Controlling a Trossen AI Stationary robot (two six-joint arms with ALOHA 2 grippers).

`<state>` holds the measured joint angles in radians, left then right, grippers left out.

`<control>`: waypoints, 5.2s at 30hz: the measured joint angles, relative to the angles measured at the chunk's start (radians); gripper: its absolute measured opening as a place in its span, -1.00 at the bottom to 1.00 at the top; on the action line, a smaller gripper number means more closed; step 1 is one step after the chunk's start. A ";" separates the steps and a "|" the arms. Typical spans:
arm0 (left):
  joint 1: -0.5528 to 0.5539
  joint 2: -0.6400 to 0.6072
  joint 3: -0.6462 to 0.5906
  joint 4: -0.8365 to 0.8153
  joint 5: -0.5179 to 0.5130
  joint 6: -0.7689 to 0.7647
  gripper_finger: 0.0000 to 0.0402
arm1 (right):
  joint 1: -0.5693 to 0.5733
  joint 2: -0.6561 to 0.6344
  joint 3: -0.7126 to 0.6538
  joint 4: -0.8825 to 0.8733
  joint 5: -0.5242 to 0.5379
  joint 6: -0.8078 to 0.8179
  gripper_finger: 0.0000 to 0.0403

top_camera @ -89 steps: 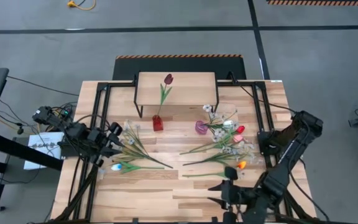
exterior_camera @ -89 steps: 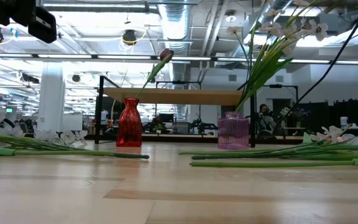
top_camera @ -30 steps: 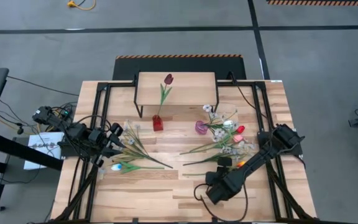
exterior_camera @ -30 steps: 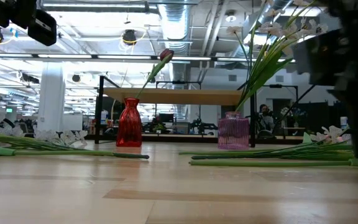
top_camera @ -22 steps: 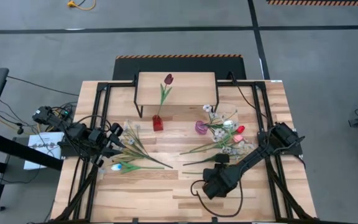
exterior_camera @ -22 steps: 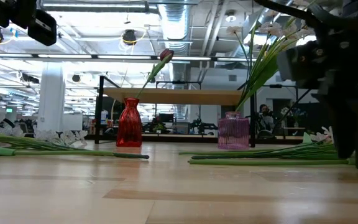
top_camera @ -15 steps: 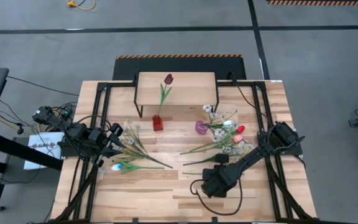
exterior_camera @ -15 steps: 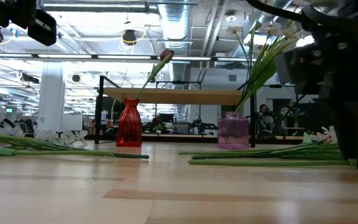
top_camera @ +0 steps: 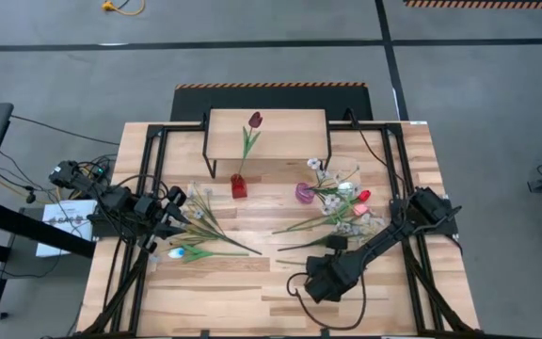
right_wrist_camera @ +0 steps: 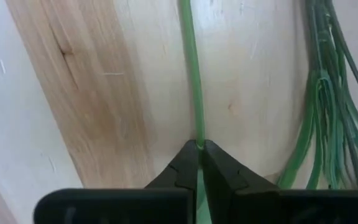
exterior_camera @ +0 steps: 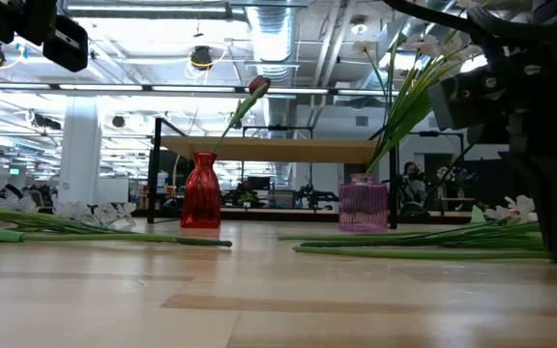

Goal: Pick and place flowers into a vace then onto a shelf
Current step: Put the yellow tulip into the red vase

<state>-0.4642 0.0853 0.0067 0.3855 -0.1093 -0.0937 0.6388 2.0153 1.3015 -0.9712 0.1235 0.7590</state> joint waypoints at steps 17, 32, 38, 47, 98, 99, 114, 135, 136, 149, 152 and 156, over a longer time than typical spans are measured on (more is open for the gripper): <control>0.000 0.034 0.023 -0.024 -0.021 -0.034 -0.51 | 0.035 0.003 0.351 -0.106 0.089 -0.112 -1.00; 0.000 0.213 0.042 0.101 -0.034 -0.047 -0.51 | 0.029 0.001 0.421 0.033 0.062 -0.356 -1.00; 0.000 0.225 0.042 0.106 -0.034 -0.052 -0.51 | 0.029 0.001 0.383 -0.090 -0.115 -0.139 -1.00; 0.000 0.225 0.043 0.106 -0.034 -0.053 -0.51 | 0.022 0.002 0.120 -0.071 -0.318 0.062 -1.00; 0.001 0.739 0.614 -0.419 -0.072 0.086 -0.51 | -0.149 -0.009 0.625 -0.603 -0.227 -0.222 -1.00; 0.002 0.772 0.654 -0.444 -0.055 0.095 -0.51 | -0.153 -0.009 0.636 -0.598 -0.231 -0.234 -1.00; 0.085 1.117 1.017 -0.691 0.031 0.129 -0.51 | -0.151 -0.008 0.769 -0.600 -0.229 -0.296 -1.00; 0.140 1.460 1.212 -0.682 0.217 0.189 -0.51 | -0.214 -0.008 0.769 -0.600 -0.192 -0.404 -1.00; 0.140 1.471 1.220 -0.681 0.224 0.189 -0.51 | -0.215 -0.008 0.769 -0.600 -0.191 -0.404 -1.00; 0.146 1.521 1.262 -0.649 0.244 0.207 -0.51 | -0.236 -0.008 0.769 -0.600 -0.173 -0.445 -1.00; 0.155 1.521 1.262 -0.651 0.245 0.207 -0.51 | -0.235 -0.008 0.769 -0.600 -0.173 -0.446 -1.00; 0.167 1.521 1.262 -0.655 0.245 0.202 -0.51 | -0.236 -0.008 0.769 -0.600 -0.170 -0.449 -1.00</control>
<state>-0.2969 1.6066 1.2690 -0.2699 0.1356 0.1084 0.4030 2.0075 2.0701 -1.5708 -0.0460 0.3096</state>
